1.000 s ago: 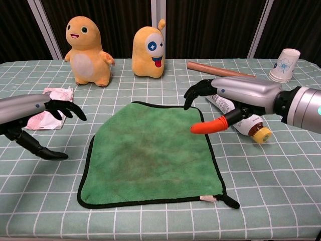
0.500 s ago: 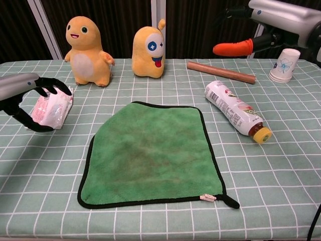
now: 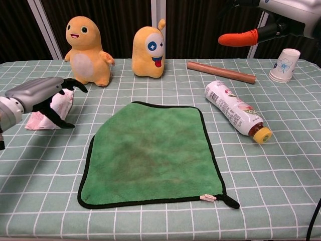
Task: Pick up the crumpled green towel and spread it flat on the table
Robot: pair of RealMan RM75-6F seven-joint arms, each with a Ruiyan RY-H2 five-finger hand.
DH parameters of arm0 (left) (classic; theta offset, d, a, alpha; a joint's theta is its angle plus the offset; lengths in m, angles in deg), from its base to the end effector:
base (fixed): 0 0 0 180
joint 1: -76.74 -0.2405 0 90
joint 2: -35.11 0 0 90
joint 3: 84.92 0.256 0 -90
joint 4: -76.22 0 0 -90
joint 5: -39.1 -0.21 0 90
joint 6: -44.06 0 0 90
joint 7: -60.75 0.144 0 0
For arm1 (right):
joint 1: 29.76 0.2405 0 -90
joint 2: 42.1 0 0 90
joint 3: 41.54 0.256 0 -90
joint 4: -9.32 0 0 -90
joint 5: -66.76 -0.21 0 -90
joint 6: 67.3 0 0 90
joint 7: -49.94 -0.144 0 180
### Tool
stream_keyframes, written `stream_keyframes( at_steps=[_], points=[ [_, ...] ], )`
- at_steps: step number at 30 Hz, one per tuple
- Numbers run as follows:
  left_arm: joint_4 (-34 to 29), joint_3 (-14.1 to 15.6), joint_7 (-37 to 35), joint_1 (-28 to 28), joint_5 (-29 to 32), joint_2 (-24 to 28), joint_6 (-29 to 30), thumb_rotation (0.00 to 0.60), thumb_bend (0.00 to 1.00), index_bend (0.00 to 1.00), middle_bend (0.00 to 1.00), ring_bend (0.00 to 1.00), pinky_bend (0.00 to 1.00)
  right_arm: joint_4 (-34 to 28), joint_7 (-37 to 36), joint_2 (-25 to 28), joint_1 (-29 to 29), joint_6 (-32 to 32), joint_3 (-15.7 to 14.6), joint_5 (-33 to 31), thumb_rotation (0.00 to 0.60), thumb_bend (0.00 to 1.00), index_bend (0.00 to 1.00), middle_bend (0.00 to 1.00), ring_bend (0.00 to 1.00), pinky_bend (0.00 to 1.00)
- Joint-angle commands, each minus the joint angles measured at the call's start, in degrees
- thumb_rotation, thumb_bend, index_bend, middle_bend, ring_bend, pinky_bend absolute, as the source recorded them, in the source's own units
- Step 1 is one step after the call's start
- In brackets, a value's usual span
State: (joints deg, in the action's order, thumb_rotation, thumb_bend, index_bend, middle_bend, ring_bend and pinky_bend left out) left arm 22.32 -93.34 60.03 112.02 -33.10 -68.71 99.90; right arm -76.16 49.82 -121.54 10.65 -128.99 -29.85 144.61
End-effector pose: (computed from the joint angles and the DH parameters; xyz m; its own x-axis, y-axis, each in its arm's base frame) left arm -0.2413 0.3465 -0.0576 0.3414 0.2623 0.9026 0.9358 -0.1847 -0.3003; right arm -0.1472 -0.3580 0.0560 0.2877 -0.1150 0.9508 -0.8692 -0.4481 0.2089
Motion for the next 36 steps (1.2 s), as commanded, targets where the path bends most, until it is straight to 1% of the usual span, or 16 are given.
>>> stream_keyframes(
  at_steps=[1,5,11,17,23,28,33,36],
  points=[
    [4.00,-1.16,-1.07,2.02,-0.60,-2.73,-1.08,0.600,0.10,0.26,0.22,0.18,0.22,-0.09,-0.12,0.08,-0.14,-0.23,0.12,0.05,0.197,0.00,0.20,0.09,0.00,0.00],
    [7.57,-1.37,-1.79,3.61,-1.31,-4.76,-2.28,0.600,0.09,0.26,0.22,0.18,0.22,-0.10,-0.49,0.26,-0.40,-0.45,0.25,0.01,0.196,0.00,0.20,0.09,0.00,0.00],
    [11.98,0.06,-2.20,5.89,-4.07,-6.34,-3.91,0.600,0.07,0.26,0.22,0.18,0.22,-0.04,-1.44,0.50,-0.80,-0.68,0.25,0.20,0.198,0.00,0.20,0.09,0.00,0.00],
    [14.54,1.24,-7.50,7.80,-6.79,-7.04,-5.47,0.600,0.02,0.26,0.22,0.17,0.21,-0.12,-2.03,0.77,-1.16,-0.87,0.28,0.29,0.197,0.00,0.20,0.09,0.00,0.00],
    [18.70,3.58,-11.29,9.76,-10.34,-8.10,-6.51,0.600,0.00,0.26,0.22,0.17,0.21,-0.35,-2.43,1.05,-1.51,-1.11,0.34,0.37,0.204,0.00,0.20,0.09,0.00,0.00],
    [19.27,4.24,-15.72,10.91,-11.71,-8.44,-7.06,0.600,0.00,0.26,0.22,0.17,0.21,-0.52,-2.80,1.17,-1.72,-1.26,0.54,0.24,0.203,0.00,0.20,0.09,0.00,0.00],
    [17.00,2.46,-20.73,11.49,-11.09,-8.29,-5.66,0.600,0.00,0.26,0.22,0.17,0.21,-0.36,-3.37,0.95,-1.85,-1.52,0.74,0.28,0.211,0.00,0.20,0.09,0.00,0.00],
    [14.79,1.59,-22.38,12.09,-10.67,-7.56,-5.89,0.600,0.00,0.26,0.22,0.17,0.21,-0.16,-3.88,0.87,-1.87,-1.52,0.92,0.23,0.214,0.00,0.20,0.09,0.00,0.00]
  ],
)
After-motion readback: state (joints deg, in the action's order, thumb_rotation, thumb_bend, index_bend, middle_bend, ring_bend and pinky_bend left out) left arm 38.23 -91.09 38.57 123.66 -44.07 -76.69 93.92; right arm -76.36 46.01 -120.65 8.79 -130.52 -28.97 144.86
